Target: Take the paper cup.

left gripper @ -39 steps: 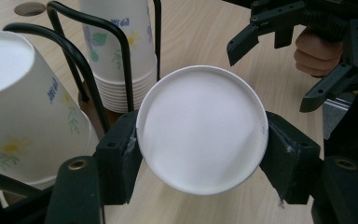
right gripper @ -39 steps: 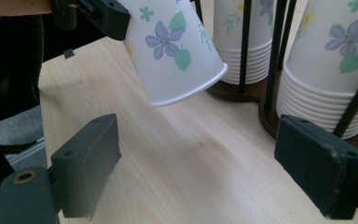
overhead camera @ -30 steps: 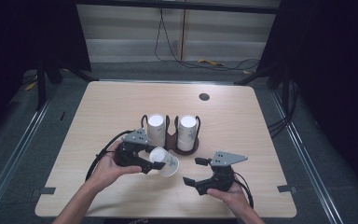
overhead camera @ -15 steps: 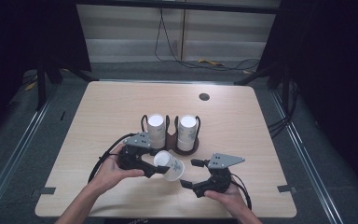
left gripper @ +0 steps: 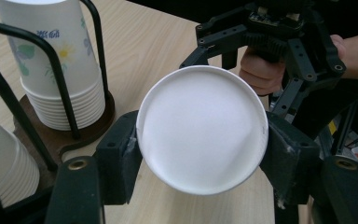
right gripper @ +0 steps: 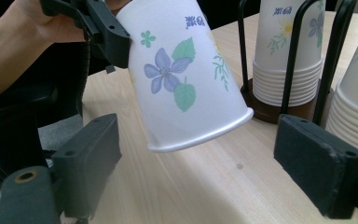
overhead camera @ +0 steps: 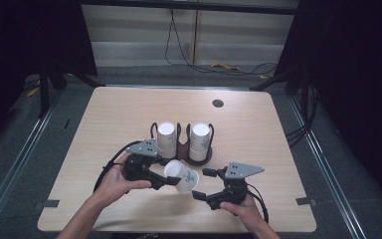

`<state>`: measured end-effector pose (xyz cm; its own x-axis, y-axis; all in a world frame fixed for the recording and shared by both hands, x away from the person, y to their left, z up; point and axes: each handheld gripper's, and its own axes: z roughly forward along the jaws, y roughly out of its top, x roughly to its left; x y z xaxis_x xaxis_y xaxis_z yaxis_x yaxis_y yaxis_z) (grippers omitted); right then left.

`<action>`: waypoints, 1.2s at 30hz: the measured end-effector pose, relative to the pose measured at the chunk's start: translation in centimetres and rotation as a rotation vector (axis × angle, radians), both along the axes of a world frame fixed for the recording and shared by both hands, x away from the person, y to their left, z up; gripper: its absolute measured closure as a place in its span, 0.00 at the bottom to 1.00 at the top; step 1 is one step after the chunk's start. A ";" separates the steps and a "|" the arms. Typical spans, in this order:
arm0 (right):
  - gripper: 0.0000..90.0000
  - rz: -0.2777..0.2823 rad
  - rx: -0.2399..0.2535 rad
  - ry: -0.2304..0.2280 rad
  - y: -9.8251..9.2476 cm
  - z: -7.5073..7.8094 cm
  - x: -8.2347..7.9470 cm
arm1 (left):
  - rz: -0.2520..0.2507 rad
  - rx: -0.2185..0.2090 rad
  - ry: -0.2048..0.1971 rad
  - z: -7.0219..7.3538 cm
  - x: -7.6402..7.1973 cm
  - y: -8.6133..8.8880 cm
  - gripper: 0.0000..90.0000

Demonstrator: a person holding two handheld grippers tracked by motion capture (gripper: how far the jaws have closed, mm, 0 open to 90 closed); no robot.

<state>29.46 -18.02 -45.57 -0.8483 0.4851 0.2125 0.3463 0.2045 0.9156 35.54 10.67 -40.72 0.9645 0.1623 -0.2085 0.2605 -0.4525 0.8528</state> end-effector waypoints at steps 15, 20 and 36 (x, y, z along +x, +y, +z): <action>0.17 0.029 0.008 -0.060 0.6 -0.1 -0.4 | -0.029 -0.007 0.015 0.6 -0.4 -0.4 0.40; 0.16 0.038 0.007 -0.062 0.8 -0.1 -0.4 | -0.047 -0.009 0.021 0.7 -0.7 -0.7 0.39; 0.16 0.085 -0.022 -0.044 1.5 -0.7 -0.3 | -0.084 -0.005 0.035 0.3 -1.1 -1.7 0.39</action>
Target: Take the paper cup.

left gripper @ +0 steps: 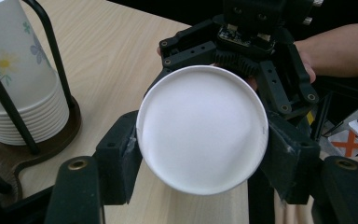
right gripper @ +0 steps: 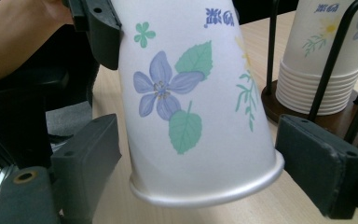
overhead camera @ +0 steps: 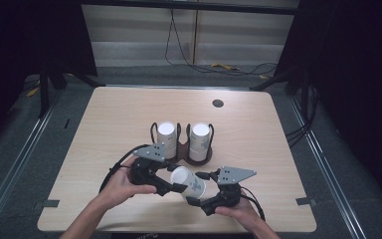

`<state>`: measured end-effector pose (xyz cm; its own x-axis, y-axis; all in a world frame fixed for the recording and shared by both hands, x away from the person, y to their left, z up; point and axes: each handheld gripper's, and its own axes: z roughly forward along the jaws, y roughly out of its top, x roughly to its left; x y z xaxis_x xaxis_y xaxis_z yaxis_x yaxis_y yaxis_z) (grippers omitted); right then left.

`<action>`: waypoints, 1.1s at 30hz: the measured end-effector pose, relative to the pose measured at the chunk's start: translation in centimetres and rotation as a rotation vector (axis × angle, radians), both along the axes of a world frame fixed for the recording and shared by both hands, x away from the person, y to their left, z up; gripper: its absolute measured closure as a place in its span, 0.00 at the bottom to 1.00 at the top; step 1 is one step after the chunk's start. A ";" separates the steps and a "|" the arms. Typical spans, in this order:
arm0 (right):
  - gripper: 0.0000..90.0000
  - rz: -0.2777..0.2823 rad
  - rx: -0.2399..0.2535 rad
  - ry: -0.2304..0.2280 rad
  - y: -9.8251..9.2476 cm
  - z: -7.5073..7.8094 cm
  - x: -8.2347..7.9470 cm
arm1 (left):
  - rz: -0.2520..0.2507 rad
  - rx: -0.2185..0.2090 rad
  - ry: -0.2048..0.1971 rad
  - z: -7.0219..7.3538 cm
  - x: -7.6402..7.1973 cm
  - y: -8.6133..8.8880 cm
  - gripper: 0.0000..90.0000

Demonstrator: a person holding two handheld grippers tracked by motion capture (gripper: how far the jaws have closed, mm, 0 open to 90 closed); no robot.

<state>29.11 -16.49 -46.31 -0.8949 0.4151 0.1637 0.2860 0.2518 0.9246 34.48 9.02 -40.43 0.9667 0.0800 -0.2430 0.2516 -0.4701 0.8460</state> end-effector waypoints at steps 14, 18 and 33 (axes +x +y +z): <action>0.26 0.014 -0.022 0.029 0.0 -0.4 -0.1 | -0.007 0.004 0.018 -0.4 0.0 -0.2 0.39; 0.27 0.015 -0.026 0.037 -0.1 -0.4 -0.1 | -0.004 0.007 0.031 -0.5 0.1 -0.2 0.39; 0.29 0.005 -0.059 0.058 -0.3 -0.2 0.3 | 0.026 0.034 0.047 -0.9 0.5 -0.7 0.30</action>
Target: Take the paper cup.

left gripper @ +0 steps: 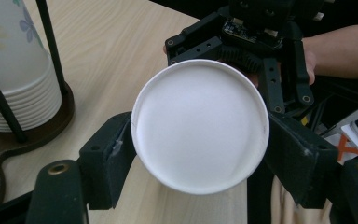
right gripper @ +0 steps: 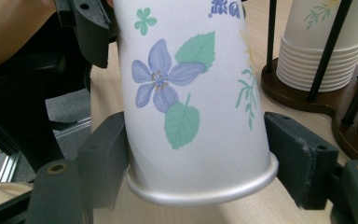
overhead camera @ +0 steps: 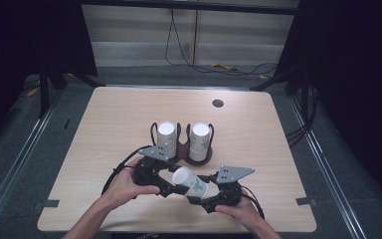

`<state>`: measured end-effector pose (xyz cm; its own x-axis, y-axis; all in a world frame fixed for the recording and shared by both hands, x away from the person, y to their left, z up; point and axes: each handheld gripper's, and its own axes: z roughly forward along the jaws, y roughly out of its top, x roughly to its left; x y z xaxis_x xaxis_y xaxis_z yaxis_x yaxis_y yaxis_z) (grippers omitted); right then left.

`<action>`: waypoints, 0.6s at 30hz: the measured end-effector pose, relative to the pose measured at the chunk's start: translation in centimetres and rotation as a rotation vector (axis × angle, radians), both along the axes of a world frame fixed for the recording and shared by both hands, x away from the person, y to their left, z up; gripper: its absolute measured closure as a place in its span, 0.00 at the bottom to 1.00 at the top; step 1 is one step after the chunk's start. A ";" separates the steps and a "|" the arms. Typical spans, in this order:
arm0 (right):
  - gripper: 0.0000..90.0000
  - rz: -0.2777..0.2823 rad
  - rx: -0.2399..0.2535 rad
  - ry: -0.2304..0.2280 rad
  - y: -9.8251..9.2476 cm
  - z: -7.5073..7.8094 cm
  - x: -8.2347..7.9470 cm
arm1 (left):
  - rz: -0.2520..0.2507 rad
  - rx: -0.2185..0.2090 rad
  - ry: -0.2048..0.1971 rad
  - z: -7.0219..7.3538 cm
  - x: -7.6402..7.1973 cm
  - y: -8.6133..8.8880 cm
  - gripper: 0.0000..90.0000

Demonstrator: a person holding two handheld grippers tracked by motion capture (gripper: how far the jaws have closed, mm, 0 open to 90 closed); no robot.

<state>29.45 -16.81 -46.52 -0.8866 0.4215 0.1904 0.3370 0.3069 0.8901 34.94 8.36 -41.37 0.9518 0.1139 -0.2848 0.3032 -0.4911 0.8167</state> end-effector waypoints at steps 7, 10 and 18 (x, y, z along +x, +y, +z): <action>0.29 0.002 -0.030 -0.010 -0.2 0.8 0.1 | 0.015 0.017 -0.008 -0.1 0.0 -0.1 0.24; 0.29 0.001 -0.040 0.003 -0.3 0.8 0.2 | 0.014 0.038 -0.039 0.1 -0.1 -0.2 0.24; 0.29 -0.009 -0.073 0.012 -0.8 1.1 0.7 | 0.029 0.063 -0.043 0.1 0.7 0.2 0.24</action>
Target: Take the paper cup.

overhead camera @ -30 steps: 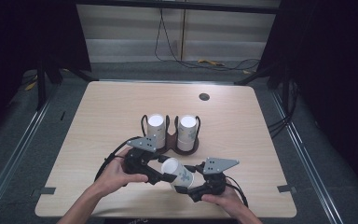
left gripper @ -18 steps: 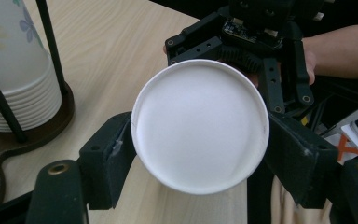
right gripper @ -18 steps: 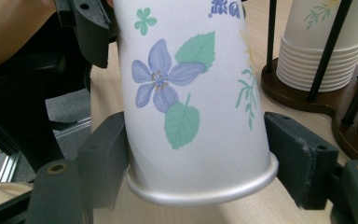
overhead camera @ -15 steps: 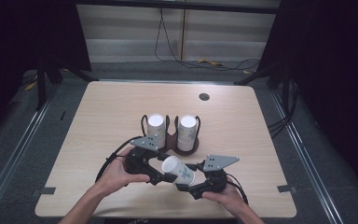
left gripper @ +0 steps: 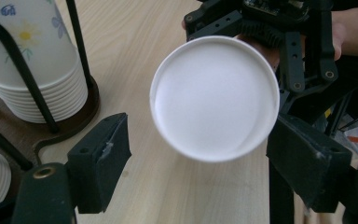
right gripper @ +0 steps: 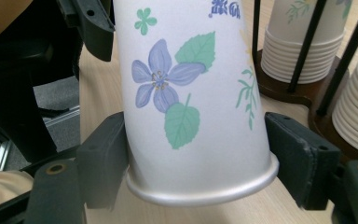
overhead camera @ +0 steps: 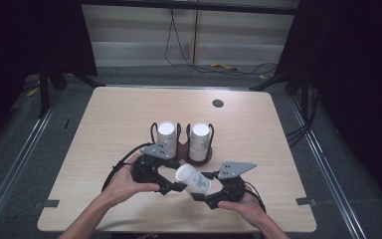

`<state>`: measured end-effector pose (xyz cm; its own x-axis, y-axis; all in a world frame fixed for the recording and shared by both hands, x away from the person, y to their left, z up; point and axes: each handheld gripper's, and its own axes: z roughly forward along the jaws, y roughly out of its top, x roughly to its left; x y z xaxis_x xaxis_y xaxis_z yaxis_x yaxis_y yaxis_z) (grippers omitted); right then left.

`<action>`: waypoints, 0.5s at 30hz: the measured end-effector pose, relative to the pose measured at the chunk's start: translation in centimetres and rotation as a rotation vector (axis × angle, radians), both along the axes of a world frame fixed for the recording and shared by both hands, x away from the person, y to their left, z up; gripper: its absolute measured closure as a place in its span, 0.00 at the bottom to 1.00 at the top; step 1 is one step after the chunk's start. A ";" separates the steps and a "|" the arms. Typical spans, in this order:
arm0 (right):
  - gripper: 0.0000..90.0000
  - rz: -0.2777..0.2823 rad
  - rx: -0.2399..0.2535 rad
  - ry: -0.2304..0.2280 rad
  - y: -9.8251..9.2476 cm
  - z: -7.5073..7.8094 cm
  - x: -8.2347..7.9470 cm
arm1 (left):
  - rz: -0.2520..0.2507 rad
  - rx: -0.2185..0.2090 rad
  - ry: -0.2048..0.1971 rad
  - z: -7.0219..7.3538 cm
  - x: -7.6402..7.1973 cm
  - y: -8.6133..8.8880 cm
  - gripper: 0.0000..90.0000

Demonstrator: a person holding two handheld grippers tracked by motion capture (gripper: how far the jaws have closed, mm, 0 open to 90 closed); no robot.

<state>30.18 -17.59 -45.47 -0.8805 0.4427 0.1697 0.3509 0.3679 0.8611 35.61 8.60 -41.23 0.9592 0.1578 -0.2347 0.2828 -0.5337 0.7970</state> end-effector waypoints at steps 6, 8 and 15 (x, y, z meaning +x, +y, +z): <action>0.29 0.007 -0.032 0.023 -0.2 0.2 0.4 | 0.000 0.007 -0.028 -0.1 -0.3 0.3 0.28; 0.29 0.011 -0.042 0.030 -0.1 0.1 0.5 | 0.010 -0.004 -0.043 0.0 -0.2 0.6 0.28; 0.30 0.029 -0.078 0.041 0.2 0.5 0.9 | 0.017 0.013 -0.046 -0.4 -0.1 1.4 0.23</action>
